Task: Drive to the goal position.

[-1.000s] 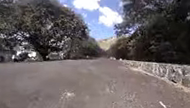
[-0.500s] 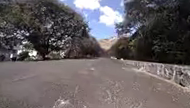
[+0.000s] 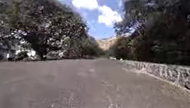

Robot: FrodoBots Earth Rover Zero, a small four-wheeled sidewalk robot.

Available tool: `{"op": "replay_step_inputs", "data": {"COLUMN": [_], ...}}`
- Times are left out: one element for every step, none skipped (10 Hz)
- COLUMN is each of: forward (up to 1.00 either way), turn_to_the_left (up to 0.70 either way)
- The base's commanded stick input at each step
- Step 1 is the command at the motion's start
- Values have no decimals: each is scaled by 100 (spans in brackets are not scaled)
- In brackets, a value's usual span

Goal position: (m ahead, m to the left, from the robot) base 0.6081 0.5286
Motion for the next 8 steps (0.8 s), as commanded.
{"op": "replay_step_inputs", "data": {"forward": [50, 50, 50, 50, 50, 50, 50, 50], "turn_to_the_left": [0, 0, 0, 0, 0, 0, 0, 0]}}
